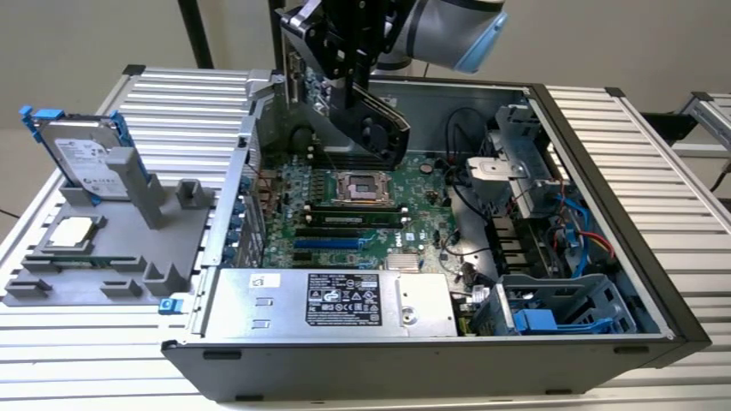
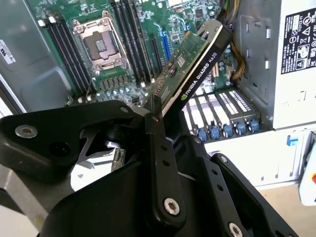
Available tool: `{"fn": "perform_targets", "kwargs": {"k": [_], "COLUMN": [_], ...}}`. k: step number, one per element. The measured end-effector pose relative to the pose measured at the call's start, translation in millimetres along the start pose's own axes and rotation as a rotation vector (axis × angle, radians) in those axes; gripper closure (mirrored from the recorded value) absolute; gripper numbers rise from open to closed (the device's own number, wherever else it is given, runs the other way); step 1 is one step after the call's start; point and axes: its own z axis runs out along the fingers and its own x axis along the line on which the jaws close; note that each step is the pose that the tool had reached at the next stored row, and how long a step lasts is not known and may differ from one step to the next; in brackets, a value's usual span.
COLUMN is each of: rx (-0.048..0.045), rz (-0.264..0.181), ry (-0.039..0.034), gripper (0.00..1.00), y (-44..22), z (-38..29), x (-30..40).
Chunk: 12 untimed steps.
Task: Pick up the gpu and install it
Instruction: 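Insert the gpu into the slot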
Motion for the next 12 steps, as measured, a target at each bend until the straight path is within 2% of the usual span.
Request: {"fn": "perform_targets", "kwargs": {"k": [12], "rx": [-0.0012], "rz": [-0.060], "ry": [0.0024], "gripper": [1.00], "y": [0.0], "z": [0.0], "x": [0.0]}}
